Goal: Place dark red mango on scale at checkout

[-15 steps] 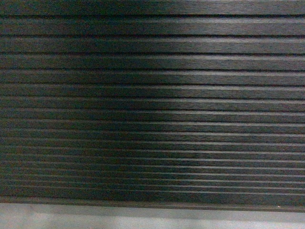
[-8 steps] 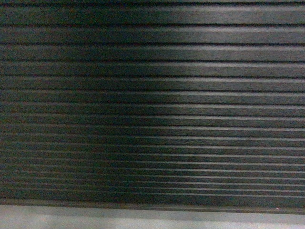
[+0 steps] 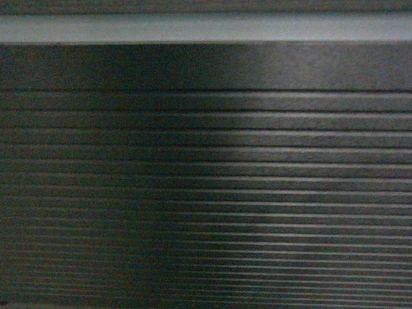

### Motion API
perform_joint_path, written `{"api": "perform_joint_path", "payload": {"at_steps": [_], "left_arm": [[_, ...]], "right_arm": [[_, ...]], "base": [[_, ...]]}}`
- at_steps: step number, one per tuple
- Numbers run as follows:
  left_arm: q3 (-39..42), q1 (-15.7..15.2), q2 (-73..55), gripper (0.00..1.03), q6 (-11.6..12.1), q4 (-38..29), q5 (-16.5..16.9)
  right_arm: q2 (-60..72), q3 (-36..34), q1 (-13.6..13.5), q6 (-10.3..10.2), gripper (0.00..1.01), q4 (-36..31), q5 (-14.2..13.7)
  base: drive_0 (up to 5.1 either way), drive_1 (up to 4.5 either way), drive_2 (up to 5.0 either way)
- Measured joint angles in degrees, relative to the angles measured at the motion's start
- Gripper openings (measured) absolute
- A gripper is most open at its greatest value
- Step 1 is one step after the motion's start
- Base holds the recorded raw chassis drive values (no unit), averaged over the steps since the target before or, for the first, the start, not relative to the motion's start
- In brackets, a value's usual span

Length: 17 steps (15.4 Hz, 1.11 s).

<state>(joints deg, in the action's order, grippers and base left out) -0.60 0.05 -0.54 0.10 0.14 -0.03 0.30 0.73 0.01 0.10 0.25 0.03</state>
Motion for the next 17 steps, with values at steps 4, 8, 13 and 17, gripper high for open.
{"api": "perform_joint_path", "payload": {"at_steps": [4,8,13,17], "left_arm": [[0.0,0.0,0.0,0.98,0.0,0.1,0.0],[0.0,0.0,0.0,0.98,0.0,0.0,0.0],[0.0,0.0,0.0,0.98,0.0,0.1,0.1],[0.0,0.0,0.0,0.98,0.0,-0.2,0.0]], "right_arm": [[0.0,0.0,0.0,0.0,0.98,0.0,0.0],[0.0,0.0,0.0,-0.1,0.98,0.0,-0.1],[0.0,0.0,0.0,-0.1,0.98,-0.1,-0.1],[0.0,0.0,0.0,-0.1,0.98,-0.5,0.0]], "base": [[0.0,3.96,-4.0],[0.0,3.96,-4.0],[0.0,3.96,-4.0],[0.0,0.0,0.0]]}}
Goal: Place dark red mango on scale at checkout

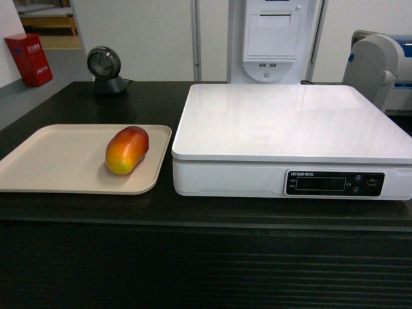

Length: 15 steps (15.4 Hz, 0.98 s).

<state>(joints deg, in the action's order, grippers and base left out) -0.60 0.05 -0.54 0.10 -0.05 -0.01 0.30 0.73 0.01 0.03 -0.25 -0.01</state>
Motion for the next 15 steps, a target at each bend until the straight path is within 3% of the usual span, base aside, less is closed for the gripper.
{"api": "perform_joint_path", "payload": {"at_steps": [15], "left_arm": [[0.0,0.0,0.0,0.98,0.0,0.2,0.0]], "right_arm": [[0.0,0.0,0.0,0.0,0.98,0.5,0.0]], "base": [[0.0,0.0,0.0]]}}
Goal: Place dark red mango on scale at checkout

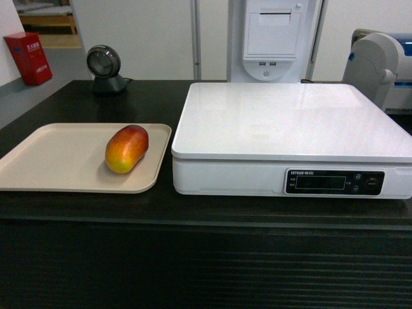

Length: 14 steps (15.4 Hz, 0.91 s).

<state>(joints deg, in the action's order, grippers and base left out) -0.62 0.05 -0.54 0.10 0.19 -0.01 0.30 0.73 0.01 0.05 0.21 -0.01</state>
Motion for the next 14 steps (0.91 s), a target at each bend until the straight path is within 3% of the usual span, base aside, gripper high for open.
{"api": "perform_joint_path", "payload": {"at_steps": [13,14], "left_arm": [[0.0,0.0,0.0,0.98,0.0,0.0,0.0],[-2.1,2.4,-2.4,0.98,-0.8,6.8,-4.9]], "right_arm": [[0.0,0.0,0.0,0.0,0.98,0.0,0.0],[0.0,0.0,0.0,0.0,0.98,0.0,0.0]], "base": [[0.0,0.0,0.0],[0.0,0.0,0.0]]}}
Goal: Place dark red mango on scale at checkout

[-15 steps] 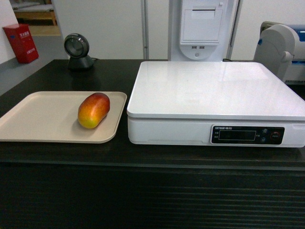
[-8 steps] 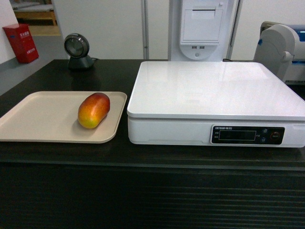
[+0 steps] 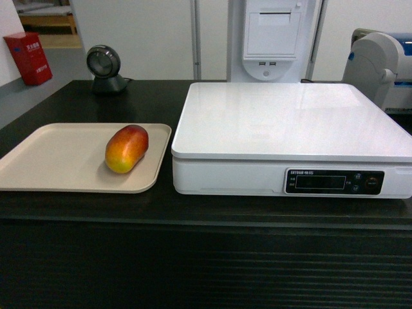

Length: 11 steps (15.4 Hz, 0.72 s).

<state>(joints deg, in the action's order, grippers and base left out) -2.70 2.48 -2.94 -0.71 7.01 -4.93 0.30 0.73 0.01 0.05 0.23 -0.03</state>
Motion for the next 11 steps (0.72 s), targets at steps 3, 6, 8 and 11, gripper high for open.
{"api": "perform_joint_path", "payload": {"at_steps": [3,6,8,11], "left_arm": [[-5.1,9.4,-9.5,0.98,-0.5,-4.2,-8.2],[-8.2,11.5,-22.9,0.98,-0.1,-17.7,-6.0],[-10.7,9.3,-36.7,0.98,1.2,-29.7,-1.7],[-19.9,5.8,-60.3,0.98,3.3,-42.6,5.3]], "right_arm": [[0.0,0.0,0.0,0.0,0.98,0.0,0.0],[0.0,0.0,0.0,0.0,0.98,0.0,0.0],[0.0,0.0,0.0,0.0,0.98,0.0,0.0],[0.0,0.0,0.0,0.0,0.98,0.0,0.0]], "base": [[0.0,0.0,0.0],[0.0,0.0,0.0],[0.0,0.0,0.0],[0.0,0.0,0.0]]}}
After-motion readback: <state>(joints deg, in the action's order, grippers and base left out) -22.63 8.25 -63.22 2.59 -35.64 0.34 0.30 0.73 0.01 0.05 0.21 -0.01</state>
